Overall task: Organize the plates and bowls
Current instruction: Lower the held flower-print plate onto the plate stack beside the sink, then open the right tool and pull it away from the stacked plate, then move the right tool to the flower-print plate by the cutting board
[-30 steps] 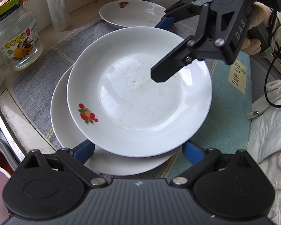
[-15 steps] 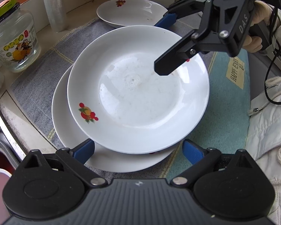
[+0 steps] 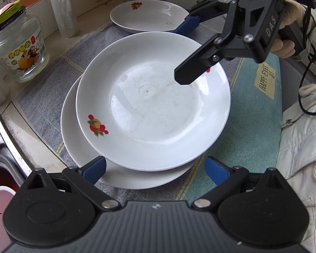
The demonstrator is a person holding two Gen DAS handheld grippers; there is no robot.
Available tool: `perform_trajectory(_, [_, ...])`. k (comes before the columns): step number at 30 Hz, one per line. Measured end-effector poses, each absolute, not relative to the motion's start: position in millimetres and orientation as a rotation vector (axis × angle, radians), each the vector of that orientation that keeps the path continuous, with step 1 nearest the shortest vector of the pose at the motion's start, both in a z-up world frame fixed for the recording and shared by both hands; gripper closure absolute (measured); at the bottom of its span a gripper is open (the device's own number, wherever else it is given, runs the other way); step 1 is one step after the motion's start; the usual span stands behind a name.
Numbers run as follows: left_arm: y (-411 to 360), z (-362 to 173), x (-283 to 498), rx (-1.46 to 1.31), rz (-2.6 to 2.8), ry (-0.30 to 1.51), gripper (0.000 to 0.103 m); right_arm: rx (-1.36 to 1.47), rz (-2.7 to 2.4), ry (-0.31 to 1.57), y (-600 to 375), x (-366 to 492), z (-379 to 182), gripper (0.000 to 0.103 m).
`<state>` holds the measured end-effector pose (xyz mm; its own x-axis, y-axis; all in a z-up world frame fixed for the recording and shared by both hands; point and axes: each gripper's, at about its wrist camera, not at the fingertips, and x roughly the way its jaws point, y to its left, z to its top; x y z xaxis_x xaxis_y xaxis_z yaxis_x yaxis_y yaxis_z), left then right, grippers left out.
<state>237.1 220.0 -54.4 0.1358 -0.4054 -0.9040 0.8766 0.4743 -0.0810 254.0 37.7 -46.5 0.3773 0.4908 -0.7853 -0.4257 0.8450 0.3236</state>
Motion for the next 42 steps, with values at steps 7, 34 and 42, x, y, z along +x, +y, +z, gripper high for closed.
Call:
perform_trajectory(7, [227,-49,233,0.508,-0.956,1.042,0.004,0.05,0.589,1.033,42,254,-49,0.0])
perform_trajectory(34, [174,-6,168,0.323,-0.535,0.664,0.002,-0.289,0.356,0.838,1,184,-37,0.0])
perform_trajectory(42, [105,-3,146,0.234,-0.427,0.639,0.002,-0.328,0.339,0.809,-66,153,-31,0.0])
